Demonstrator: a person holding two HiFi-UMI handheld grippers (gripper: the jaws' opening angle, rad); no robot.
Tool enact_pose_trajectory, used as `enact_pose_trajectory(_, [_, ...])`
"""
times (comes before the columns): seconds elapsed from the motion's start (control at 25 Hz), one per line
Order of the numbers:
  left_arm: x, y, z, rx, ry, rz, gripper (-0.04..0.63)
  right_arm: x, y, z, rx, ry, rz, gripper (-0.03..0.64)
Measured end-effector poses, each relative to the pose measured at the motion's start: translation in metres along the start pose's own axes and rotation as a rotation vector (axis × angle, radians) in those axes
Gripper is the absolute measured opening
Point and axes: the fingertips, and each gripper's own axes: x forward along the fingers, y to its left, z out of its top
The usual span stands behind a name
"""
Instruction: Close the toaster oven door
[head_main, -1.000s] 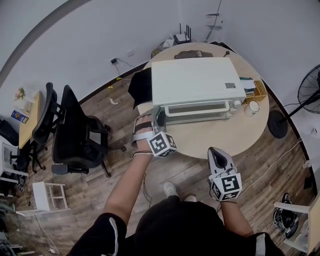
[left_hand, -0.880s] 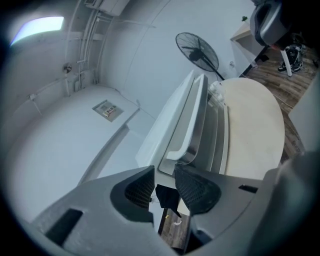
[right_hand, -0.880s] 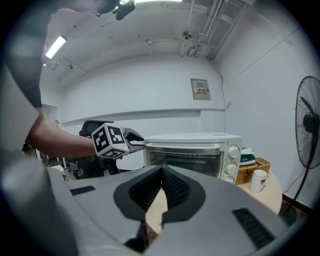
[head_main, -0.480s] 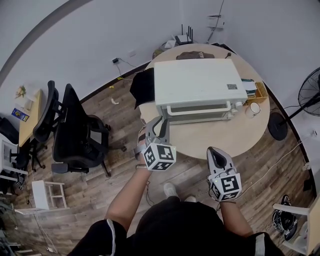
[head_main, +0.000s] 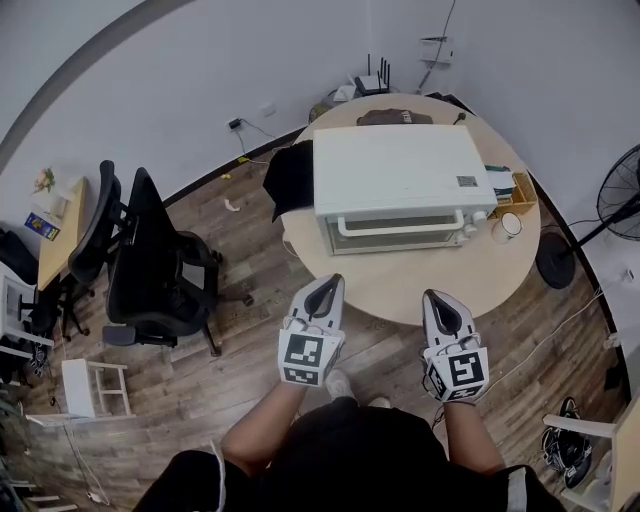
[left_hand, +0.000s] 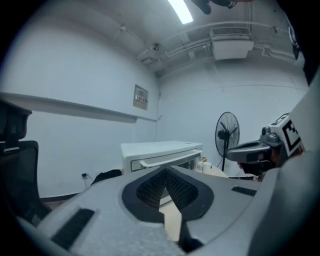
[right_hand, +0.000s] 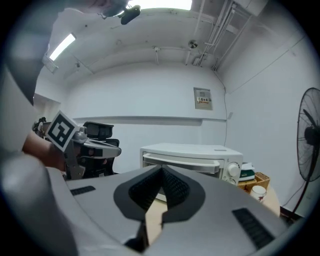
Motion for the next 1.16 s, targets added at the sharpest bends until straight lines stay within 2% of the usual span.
enact_pose_trajectory(0.24, [-0.012,-0.007,-0.003,-0.035,-0.011,-0.008,0.008,0.004,-0.002,0.007,-0.015,0.022,0.028,-0.003])
enact_pose_trajectory(0.56, [-0.015,-0.009,-0.003,-0.016,-0.002,-0.012,0.008,0.003,0.005,0.016,-0.055,0.025,0.033,-0.005])
enact_pose_trajectory(0.96, [-0.012,-0.012,-0.008,-0.010,0.019,-0.020,0.008,0.005,0.019,0.015,-0.061,0.036,0.069,-0.005])
enact_pose_trajectory(1.16, [-0.012,-0.013,-0.006,-0.007,0.024,-0.025,0.008,0.006,0.020,0.019,-0.054,0.029,0.056,-0.003])
